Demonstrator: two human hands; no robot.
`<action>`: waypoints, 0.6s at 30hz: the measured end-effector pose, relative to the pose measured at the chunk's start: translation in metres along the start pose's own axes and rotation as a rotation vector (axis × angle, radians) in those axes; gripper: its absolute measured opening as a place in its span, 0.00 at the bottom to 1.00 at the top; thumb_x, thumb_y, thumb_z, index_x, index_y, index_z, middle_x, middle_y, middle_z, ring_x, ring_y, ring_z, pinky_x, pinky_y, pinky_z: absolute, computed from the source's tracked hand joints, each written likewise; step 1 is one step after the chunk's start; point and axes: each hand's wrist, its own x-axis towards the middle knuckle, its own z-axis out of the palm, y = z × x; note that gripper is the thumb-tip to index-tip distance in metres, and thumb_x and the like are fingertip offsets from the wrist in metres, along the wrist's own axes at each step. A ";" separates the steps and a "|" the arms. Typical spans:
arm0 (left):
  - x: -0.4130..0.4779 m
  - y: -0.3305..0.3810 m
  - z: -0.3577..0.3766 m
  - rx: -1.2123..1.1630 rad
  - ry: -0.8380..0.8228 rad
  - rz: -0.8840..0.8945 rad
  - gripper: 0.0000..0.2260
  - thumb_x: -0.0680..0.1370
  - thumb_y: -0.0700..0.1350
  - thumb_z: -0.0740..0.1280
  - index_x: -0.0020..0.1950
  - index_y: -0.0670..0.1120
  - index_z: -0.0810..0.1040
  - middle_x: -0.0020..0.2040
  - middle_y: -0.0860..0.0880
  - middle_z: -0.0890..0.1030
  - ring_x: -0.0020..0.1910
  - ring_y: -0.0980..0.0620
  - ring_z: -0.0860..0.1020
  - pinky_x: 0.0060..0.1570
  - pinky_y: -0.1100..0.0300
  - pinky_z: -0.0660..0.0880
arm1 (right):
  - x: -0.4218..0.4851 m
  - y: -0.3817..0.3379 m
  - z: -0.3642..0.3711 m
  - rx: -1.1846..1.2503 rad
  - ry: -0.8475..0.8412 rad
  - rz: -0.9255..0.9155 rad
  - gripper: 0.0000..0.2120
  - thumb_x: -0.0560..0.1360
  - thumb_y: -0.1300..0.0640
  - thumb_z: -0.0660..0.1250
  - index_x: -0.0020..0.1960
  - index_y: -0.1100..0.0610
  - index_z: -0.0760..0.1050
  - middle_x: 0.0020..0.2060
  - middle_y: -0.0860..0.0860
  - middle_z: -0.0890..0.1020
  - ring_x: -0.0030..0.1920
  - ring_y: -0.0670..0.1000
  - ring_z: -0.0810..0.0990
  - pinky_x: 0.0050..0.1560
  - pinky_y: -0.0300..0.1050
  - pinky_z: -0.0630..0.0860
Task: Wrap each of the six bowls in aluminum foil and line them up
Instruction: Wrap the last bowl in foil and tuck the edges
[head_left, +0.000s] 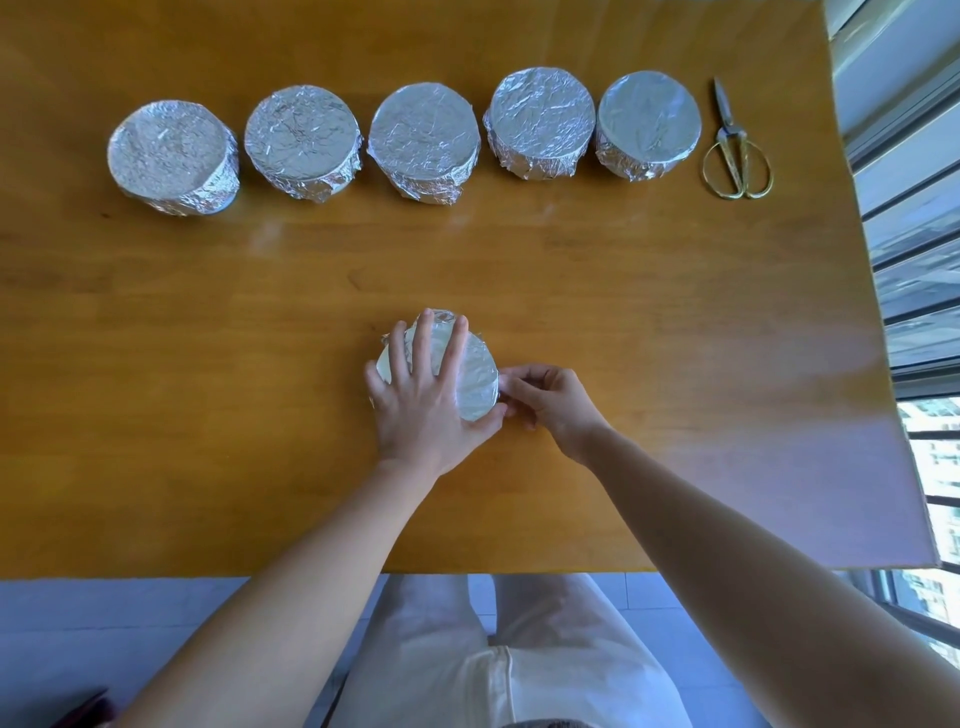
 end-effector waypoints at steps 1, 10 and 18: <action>0.000 0.000 0.000 -0.002 -0.002 0.000 0.44 0.69 0.75 0.52 0.81 0.55 0.51 0.80 0.45 0.55 0.76 0.39 0.58 0.62 0.38 0.62 | 0.000 0.001 -0.001 0.027 0.006 0.009 0.06 0.77 0.61 0.70 0.50 0.63 0.82 0.34 0.52 0.81 0.31 0.46 0.76 0.28 0.38 0.70; 0.000 0.000 0.000 0.007 -0.005 0.010 0.44 0.70 0.74 0.52 0.81 0.55 0.51 0.80 0.45 0.55 0.76 0.39 0.58 0.62 0.39 0.62 | -0.001 0.012 0.004 0.171 0.046 -0.026 0.10 0.76 0.63 0.71 0.54 0.69 0.81 0.48 0.63 0.85 0.47 0.56 0.85 0.53 0.45 0.81; 0.000 0.001 -0.001 0.009 -0.013 0.011 0.43 0.69 0.74 0.51 0.81 0.55 0.51 0.80 0.44 0.55 0.76 0.38 0.58 0.62 0.39 0.61 | 0.001 0.009 0.007 0.251 0.083 0.010 0.06 0.74 0.69 0.71 0.50 0.65 0.80 0.40 0.58 0.84 0.40 0.53 0.84 0.44 0.42 0.82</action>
